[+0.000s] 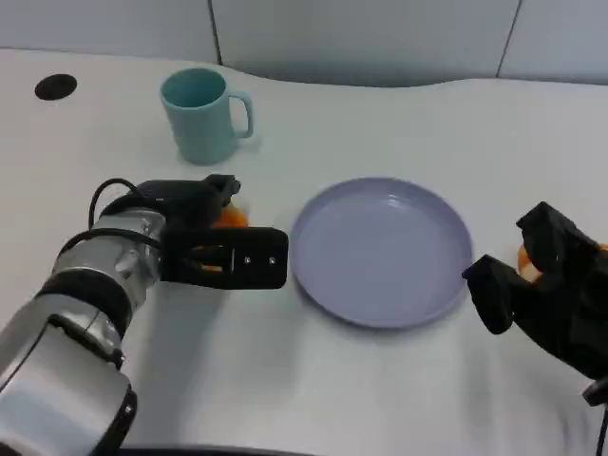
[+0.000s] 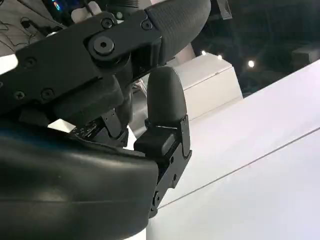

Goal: Grasp the bread from the table and place it into the plate.

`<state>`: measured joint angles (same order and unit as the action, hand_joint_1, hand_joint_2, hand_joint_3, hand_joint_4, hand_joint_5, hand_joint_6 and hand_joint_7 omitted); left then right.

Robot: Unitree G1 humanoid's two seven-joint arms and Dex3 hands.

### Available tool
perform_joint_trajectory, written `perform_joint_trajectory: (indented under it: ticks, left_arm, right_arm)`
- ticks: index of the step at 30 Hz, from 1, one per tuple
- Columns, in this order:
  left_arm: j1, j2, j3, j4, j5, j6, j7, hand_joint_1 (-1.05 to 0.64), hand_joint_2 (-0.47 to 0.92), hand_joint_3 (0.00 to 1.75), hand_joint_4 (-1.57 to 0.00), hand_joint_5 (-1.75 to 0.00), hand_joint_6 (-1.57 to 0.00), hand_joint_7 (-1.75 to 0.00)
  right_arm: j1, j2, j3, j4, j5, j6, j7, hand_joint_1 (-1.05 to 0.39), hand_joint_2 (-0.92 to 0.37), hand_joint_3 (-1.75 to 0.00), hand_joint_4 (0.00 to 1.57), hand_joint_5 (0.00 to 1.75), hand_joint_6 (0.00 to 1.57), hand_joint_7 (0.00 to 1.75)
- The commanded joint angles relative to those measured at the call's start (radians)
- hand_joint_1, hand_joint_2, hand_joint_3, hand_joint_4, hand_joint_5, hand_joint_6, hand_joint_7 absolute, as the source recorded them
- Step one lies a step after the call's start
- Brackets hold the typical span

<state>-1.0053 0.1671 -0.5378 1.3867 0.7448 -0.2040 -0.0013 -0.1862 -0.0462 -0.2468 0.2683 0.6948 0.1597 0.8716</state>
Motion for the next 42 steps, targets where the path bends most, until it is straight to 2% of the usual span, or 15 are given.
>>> perform_joint_trajectory:
  ticks: [1, 4, 6, 7, 8, 14, 18, 19, 22, 27, 29, 31, 37, 40, 42]
  left_arm:
    - [-0.001, 0.011, 0.002, 0.005, -0.001, -0.002, 0.004, -0.03, 0.87, 0.0, -1.02, -0.58, -1.22, -0.02]
    - [-0.002, 0.011, -0.001, 0.005, 0.003, -0.002, 0.006, -0.02, 0.88, 0.0, -1.01, -0.7, -1.25, -0.04]
    - [-0.003, 0.012, -0.004, 0.005, 0.006, 0.0, 0.008, -0.01, 0.87, 0.0, -0.84, -1.28, -1.08, -0.59]
    - [-0.003, 0.011, -0.005, 0.005, 0.006, 0.0, 0.008, 0.01, 0.87, 0.0, -0.78, -1.4, -0.94, -0.87]
    - [-0.002, 0.011, -0.005, 0.005, 0.005, 0.0, 0.008, 0.02, 0.87, 0.0, -0.77, -1.44, -0.89, -0.96]
    - [-0.002, 0.012, -0.009, 0.005, 0.008, 0.001, 0.011, -0.01, 0.87, 0.0, -0.85, -1.08, -1.06, -0.49]
    - [-0.003, 0.013, -0.009, 0.005, 0.006, 0.003, 0.008, -0.02, 0.87, 0.0, -0.87, -1.07, -1.14, -0.26]
    - [-0.002, 0.013, -0.01, 0.005, 0.007, 0.003, 0.01, -0.03, 0.87, 0.0, -0.84, -1.13, -1.16, -0.25]
    - [-0.002, 0.015, -0.015, 0.005, 0.011, 0.0, 0.015, -0.06, 0.86, 0.0, -0.76, -1.23, -0.97, -0.67]
    - [0.001, 0.015, -0.011, 0.005, 0.006, -0.008, 0.024, -0.06, 0.85, 0.0, -0.71, -1.48, -0.79, -1.13]
    - [0.001, 0.014, -0.01, 0.005, 0.005, -0.006, 0.023, -0.05, 0.86, 0.0, -0.75, -1.32, -0.95, -0.66]
    - [0.001, 0.014, -0.009, 0.005, 0.004, -0.003, 0.02, -0.04, 0.86, 0.0, -0.79, -1.22, -1.05, -0.46]
    - [0.001, 0.013, -0.007, 0.005, 0.003, -0.002, 0.02, -0.05, 0.87, 0.0, -0.82, -1.1, -1.04, -0.4]
    - [0.001, 0.013, -0.009, 0.005, 0.005, -0.005, 0.024, -0.03, 0.86, 0.0, -0.78, -1.31, -1.09, -0.35]
    - [0.001, 0.014, -0.009, 0.005, 0.005, -0.006, 0.024, -0.02, 0.86, 0.0, -0.76, -1.38, -1.01, -0.63]
  right_arm:
    - [0.001, -0.011, -0.009, -0.002, 0.002, -0.013, 0.005, -0.42, -0.86, 0.0, 0.88, 1.75, 0.67, 1.75]
    - [0.001, -0.012, -0.01, -0.005, 0.004, -0.007, 0.0, -0.42, -0.86, 0.0, 0.88, 1.75, 0.67, 1.75]
    - [-0.001, -0.013, -0.01, -0.003, 0.005, -0.004, 0.001, -0.41, -0.85, 0.0, 0.88, 1.75, 0.67, 1.75]
    - [-0.002, -0.014, -0.01, 0.0, 0.004, -0.007, 0.004, -0.41, -0.85, 0.0, 0.88, 1.75, 0.67, 1.75]
    - [-0.003, -0.014, -0.01, 0.001, 0.005, -0.006, 0.006, -0.41, -0.85, 0.0, 0.87, 1.75, 0.67, 1.75]
    - [0.002, -0.013, -0.007, -0.012, 0.002, -0.002, -0.005, -0.41, -0.85, 0.0, 0.87, 1.75, 0.68, 1.73]
    - [-0.001, -0.013, -0.009, -0.008, 0.008, 0.004, -0.003, -0.41, -0.85, 0.0, 0.88, 1.75, 0.68, 1.75]
    - [-0.001, -0.012, -0.01, -0.007, 0.009, 0.004, -0.002, -0.41, -0.85, 0.0, 0.88, 1.75, 0.67, 1.75]
    - [-0.001, -0.013, -0.008, -0.007, 0.005, -0.002, 0.001, -0.41, -0.86, 0.0, 0.88, 1.75, 0.67, 1.75]
    - [0.001, -0.013, -0.007, -0.011, 0.001, -0.003, -0.006, -0.42, -0.85, 0.0, 0.88, 1.75, 0.67, 1.75]
    - [0.0, -0.014, -0.007, -0.01, 0.003, 0.001, -0.004, -0.41, -0.85, 0.0, 0.88, 1.75, 0.67, 1.75]
    - [0.001, -0.013, -0.008, -0.012, 0.006, 0.003, -0.006, -0.41, -0.85, 0.0, 0.88, 1.75, 0.67, 1.75]
    - [0.001, -0.013, -0.009, -0.012, 0.009, 0.007, -0.007, -0.41, -0.85, 0.0, 0.89, 1.75, 0.67, 1.75]
    - [0.001, -0.015, -0.009, -0.011, 0.009, 0.008, -0.004, -0.41, -0.85, 0.0, 0.88, 1.75, 0.68, 1.74]
    - [0.0, -0.016, -0.009, -0.01, 0.008, 0.006, 0.0, -0.41, -0.85, 0.0, 0.87, 1.75, 0.67, 1.74]
